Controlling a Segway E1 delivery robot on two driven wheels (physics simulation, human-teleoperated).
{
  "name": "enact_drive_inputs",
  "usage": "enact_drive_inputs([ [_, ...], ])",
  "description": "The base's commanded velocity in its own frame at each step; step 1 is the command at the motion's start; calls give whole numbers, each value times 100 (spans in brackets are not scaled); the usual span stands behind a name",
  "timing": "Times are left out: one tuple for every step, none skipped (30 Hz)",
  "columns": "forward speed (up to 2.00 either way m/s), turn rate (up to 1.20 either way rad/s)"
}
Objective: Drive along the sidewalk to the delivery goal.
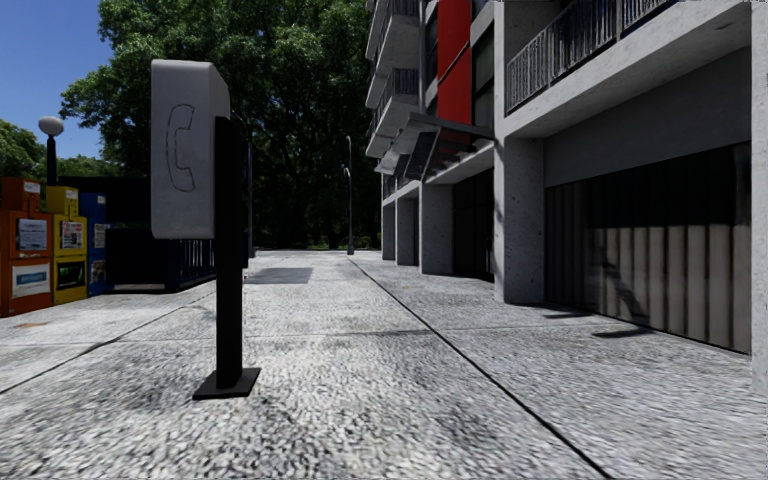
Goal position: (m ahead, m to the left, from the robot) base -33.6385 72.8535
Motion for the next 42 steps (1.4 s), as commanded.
enact_drive_inputs([
  [200,0],
  [200,0],
  [200,0],
  [200,0],
  [200,0],
  [200,0],
  [200,0],
  [200,0],
  [200,0],
  [200,0],
  [200,0],
  [200,0],
  [200,0],
  [200,0],
  [200,0],
  [200,0],
  [200,0],
  [200,0],
  [200,0],
  [200,0],
  [200,0],
  [200,0],
  [200,0],
  [200,0],
  [200,0],
  [200,13],
  [200,17],
  [200,18],
  [200,18],
  [200,18],
  [200,18],
  [200,18],
  [200,18],
  [200,0],
  [200,0],
  [200,0],
  [200,0],
  [200,0],
  [200,0],
  [200,0],
  [200,0],
  [200,0],
])
